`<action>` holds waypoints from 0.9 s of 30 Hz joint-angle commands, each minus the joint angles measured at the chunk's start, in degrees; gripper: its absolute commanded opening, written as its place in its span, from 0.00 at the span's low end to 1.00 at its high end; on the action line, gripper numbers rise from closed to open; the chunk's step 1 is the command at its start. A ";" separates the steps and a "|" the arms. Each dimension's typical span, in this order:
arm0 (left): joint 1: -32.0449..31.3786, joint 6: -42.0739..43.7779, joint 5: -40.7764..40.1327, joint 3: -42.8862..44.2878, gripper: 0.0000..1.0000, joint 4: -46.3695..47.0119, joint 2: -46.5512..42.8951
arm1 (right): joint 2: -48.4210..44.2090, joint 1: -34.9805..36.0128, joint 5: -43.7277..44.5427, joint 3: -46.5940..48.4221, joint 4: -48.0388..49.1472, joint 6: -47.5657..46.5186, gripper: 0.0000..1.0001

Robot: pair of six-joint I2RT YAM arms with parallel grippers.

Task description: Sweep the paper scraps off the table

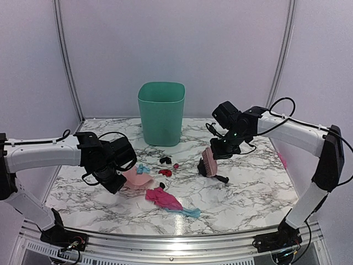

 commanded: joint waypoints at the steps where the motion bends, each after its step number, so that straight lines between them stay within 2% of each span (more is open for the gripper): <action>1: 5.41 6.03 0.93 2.13 0.00 0.04 0.94 | 0.14 1.21 7.27 -0.22 -2.43 3.17 0.00; 7: 8.68 7.70 2.04 3.42 0.00 1.59 3.27 | 6.35 0.40 10.27 1.44 -0.72 2.85 0.00; 16: 10.04 8.61 3.21 0.92 0.00 6.04 6.10 | 14.72 1.49 -1.90 10.29 2.73 -2.69 0.00; 27: 11.54 12.51 8.08 1.71 0.00 9.21 9.09 | 25.42 5.94 -7.94 22.94 1.51 -2.85 0.00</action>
